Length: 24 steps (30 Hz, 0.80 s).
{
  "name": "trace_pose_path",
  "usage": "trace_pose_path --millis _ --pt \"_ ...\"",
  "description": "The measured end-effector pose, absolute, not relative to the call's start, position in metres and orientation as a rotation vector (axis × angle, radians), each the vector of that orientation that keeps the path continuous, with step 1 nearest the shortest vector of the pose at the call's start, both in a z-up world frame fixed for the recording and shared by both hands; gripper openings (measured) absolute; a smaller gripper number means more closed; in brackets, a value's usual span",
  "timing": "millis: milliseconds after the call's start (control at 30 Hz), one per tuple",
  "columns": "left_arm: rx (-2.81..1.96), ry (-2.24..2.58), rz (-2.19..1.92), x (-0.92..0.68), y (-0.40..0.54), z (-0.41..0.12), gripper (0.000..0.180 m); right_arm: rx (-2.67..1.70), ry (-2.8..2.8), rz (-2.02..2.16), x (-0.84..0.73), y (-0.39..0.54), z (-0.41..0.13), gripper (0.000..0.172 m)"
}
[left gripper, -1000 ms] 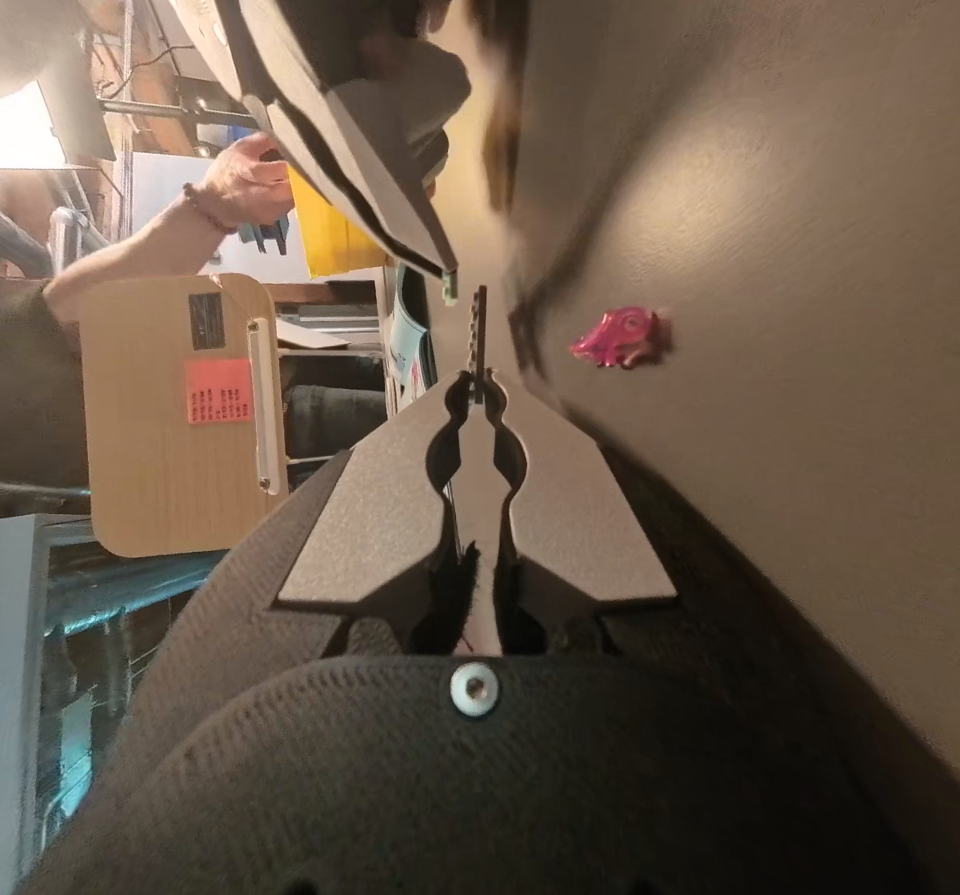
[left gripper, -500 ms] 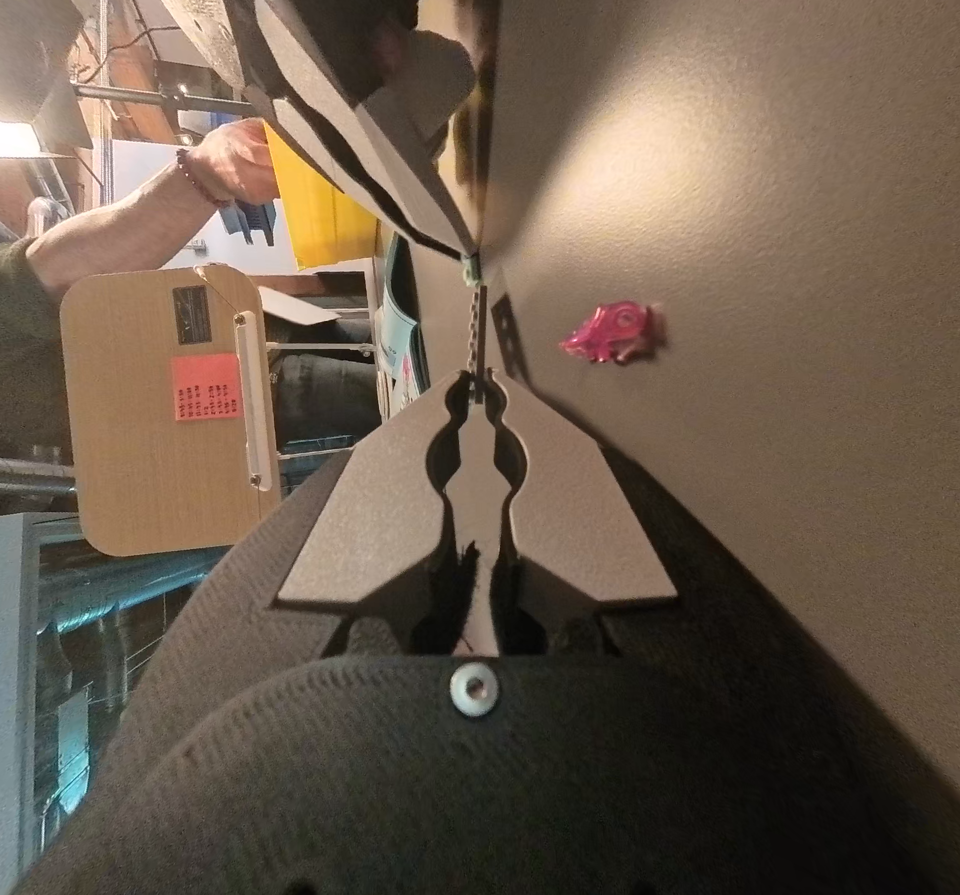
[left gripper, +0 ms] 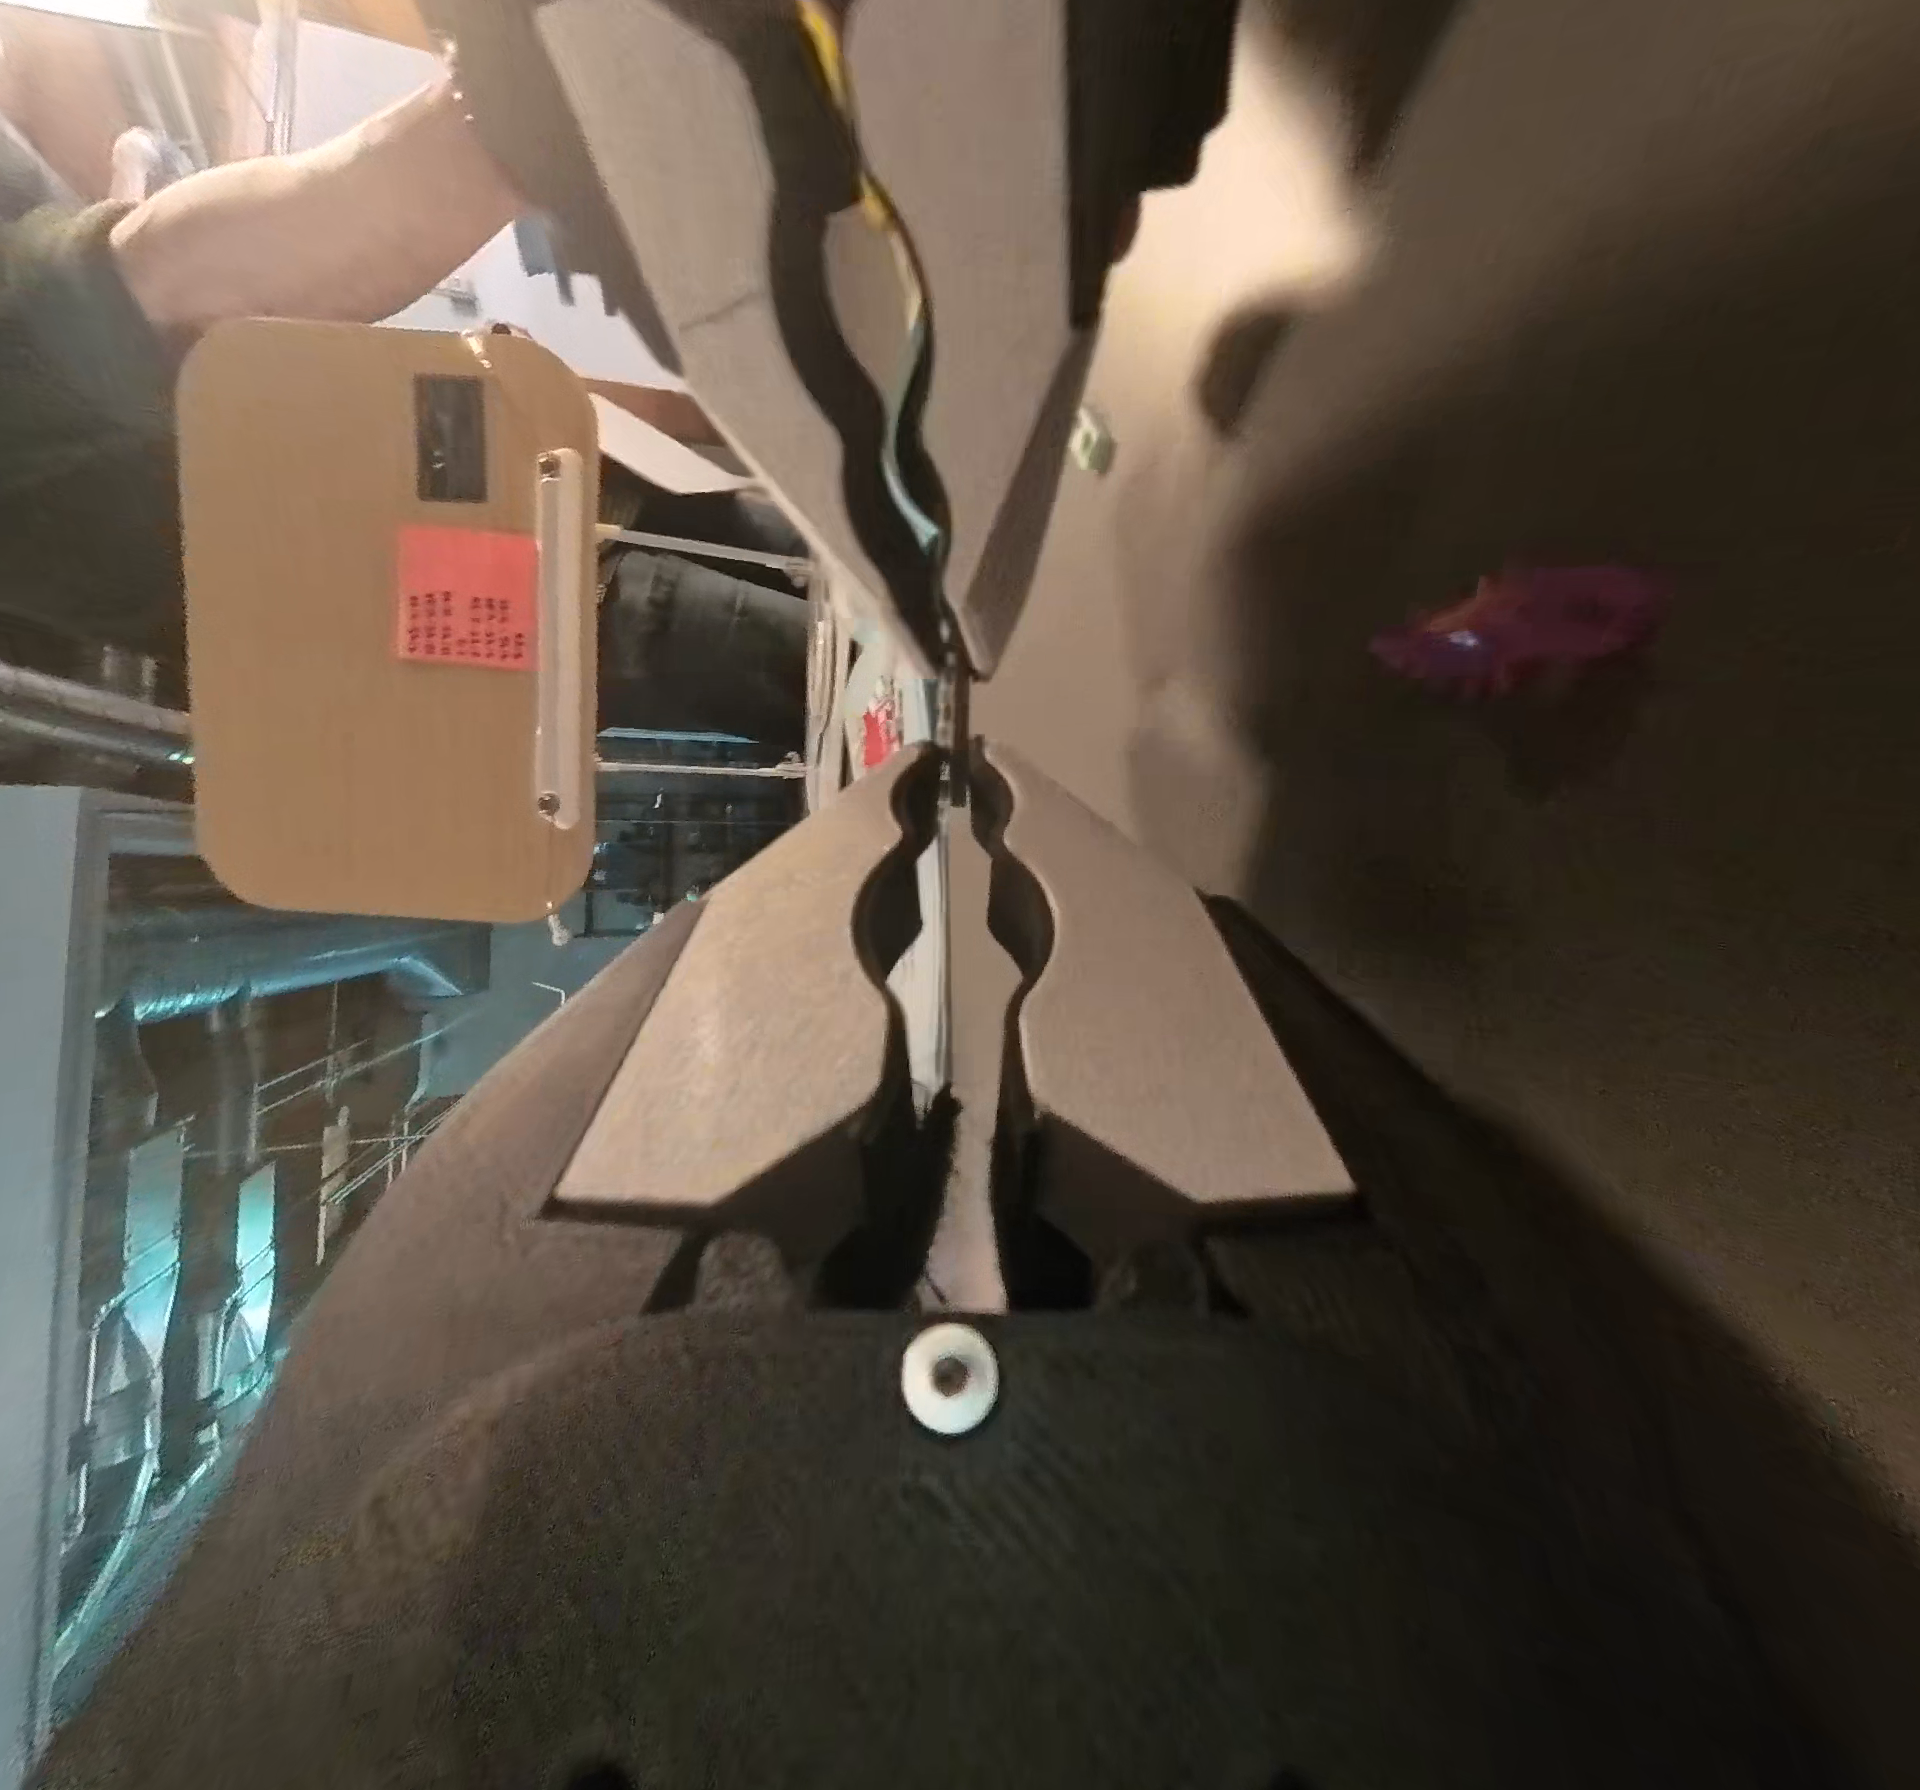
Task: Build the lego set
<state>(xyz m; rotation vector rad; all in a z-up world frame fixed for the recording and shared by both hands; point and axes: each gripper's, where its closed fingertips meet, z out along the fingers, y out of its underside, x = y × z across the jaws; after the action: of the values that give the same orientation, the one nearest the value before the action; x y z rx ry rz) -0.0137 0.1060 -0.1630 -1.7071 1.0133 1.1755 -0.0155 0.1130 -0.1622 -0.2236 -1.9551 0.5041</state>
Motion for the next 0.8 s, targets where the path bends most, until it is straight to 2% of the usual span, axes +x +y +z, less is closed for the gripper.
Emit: trace_pose_path --millis 200,333,467,600,667,800 --pt "-1.634 0.927 0.969 -0.005 0.1 -0.145 0.004 -0.118 -1.869 0.525 -0.011 0.108 -0.146 0.002" --pt "-1.633 0.87 0.926 -0.014 0.096 -0.136 0.026 -0.117 -1.841 0.595 -0.006 0.108 -0.137 0.002" --pt "-1.598 0.921 0.954 -0.013 0.095 -0.138 0.017 -0.107 -1.842 0.626 -0.004 0.105 -0.135 0.001" --pt "-1.605 0.921 0.94 -0.012 0.096 -0.14 0.016 -0.093 -1.845 0.611 -0.004 0.104 -0.137 0.001" --pt "-1.607 0.923 0.921 -0.01 0.097 -0.141 0.005 -0.093 -1.842 0.616 -0.004 0.104 -0.136 0.001" --pt "-1.58 0.943 0.965 -0.01 0.097 -0.136 0.003 -0.142 -1.824 0.692 -0.002 0.105 -0.13 0.005"
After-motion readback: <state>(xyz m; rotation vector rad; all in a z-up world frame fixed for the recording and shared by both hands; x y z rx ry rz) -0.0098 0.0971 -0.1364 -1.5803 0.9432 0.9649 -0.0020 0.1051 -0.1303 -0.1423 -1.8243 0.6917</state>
